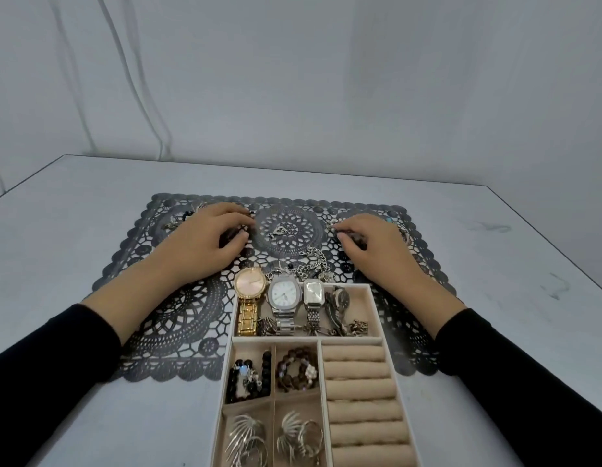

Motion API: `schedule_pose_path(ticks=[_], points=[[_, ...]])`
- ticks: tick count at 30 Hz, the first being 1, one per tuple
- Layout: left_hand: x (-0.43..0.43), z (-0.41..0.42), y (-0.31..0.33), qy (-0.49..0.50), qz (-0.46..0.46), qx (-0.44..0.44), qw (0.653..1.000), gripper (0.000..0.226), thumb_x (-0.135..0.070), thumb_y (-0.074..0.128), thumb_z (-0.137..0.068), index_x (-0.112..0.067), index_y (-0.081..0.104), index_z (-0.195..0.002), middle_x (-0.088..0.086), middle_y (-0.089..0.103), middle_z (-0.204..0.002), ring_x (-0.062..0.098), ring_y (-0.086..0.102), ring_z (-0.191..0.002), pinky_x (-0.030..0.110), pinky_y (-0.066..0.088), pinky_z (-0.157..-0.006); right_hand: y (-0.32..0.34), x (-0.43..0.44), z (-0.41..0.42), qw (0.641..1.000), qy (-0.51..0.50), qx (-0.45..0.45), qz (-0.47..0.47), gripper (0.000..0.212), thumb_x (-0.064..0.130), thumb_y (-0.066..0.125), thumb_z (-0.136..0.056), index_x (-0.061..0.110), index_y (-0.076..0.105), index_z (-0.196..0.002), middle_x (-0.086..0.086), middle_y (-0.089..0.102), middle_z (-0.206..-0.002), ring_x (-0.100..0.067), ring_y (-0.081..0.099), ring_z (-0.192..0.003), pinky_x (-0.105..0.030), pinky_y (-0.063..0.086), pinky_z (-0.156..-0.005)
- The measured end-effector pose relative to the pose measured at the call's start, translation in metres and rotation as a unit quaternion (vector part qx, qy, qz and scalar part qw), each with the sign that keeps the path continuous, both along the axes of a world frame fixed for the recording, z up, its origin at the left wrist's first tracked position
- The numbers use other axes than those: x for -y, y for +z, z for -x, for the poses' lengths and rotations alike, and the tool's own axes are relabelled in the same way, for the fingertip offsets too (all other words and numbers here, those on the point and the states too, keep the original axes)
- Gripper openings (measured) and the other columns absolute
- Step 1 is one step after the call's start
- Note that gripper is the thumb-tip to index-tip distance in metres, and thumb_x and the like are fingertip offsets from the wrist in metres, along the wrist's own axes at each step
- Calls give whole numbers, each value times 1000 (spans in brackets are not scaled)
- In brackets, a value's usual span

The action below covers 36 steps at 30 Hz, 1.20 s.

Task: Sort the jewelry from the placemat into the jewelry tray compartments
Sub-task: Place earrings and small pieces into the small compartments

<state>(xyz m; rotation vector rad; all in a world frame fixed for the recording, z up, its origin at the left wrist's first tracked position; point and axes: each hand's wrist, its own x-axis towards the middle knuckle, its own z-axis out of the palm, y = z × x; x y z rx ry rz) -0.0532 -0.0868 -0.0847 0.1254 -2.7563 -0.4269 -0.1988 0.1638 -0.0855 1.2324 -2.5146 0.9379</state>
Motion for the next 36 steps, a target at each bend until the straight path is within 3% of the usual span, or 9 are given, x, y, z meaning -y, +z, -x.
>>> schedule_pose_path(ticks=[4, 10, 15, 19, 22, 25, 32, 36], points=[[18, -2, 3, 24, 11, -13, 1000, 35, -34, 52, -95, -21, 65, -125, 2, 57, -134, 20, 50, -126, 37, 37, -108, 0, 18, 2, 998, 59, -13, 19, 20, 13, 63, -91, 12, 72, -107, 0, 71, -104, -12, 62, -98, -28, 50, -92], [43, -5, 2, 38, -21, -8, 999, 32, -29, 59, -96, -29, 61, -128, -9, 57, -133, 10, 50, -124, 29, 38, -103, 1, 44, 7, 988, 145, -18, 41, 20, 10, 68, -87, 9, 74, -106, -3, 73, -102, -11, 66, -95, -17, 50, -89], [47, -6, 3, 61, -105, -43, 992, 31, -30, 65, -93, -39, 60, -122, -24, 59, -112, 0, 50, -108, 21, 37, -93, -1, 60, 11, 981, 190, -11, 28, 20, 9, 68, -87, 10, 74, -106, -2, 73, -102, -7, 64, -93, -5, 44, -81], [51, -8, 5, 74, -127, -51, 988, 35, -27, 70, -89, -39, 62, -120, -35, 53, -106, -1, 50, -108, 10, 33, -90, -4, 63, 15, 981, 190, -2, 28, 16, 9, 69, -86, 9, 76, -101, -2, 73, -100, -8, 65, -92, -7, 45, -83], [58, -14, 9, 63, -107, -38, 991, 33, -27, 73, -87, -37, 62, -116, -25, 61, -111, 3, 54, -111, 20, 36, -94, -5, 64, 17, 983, 183, 8, 31, 15, 9, 69, -86, 9, 76, -100, -1, 72, -99, -8, 64, -92, -7, 44, -81], [68, -21, 10, 80, -121, -35, 989, 33, -30, 74, -85, -34, 66, -116, -15, 65, -116, 6, 57, -110, 19, 38, -89, -4, 64, 17, 981, 192, 14, 22, 20, 10, 67, -88, 13, 74, -107, 1, 71, -103, -5, 62, -93, -7, 44, -82], [74, -24, 8, 67, -156, -23, 985, 23, -30, 75, -84, -33, 73, -107, -16, 67, -117, 2, 58, -114, 7, 35, -92, -5, 65, 17, 979, 203, 2, 24, 19, 7, 66, -88, 13, 76, -103, 1, 72, -101, -7, 64, -94, -10, 47, -86], [67, -21, 9, 52, -140, -7, 989, 27, -39, 71, -85, -38, 72, -112, -18, 65, -116, 0, 56, -112, 16, 39, -92, -5, 65, 17, 980, 196, 10, 19, 19, 8, 66, -88, 14, 75, -104, 3, 71, -102, -5, 63, -92, -6, 44, -82]])
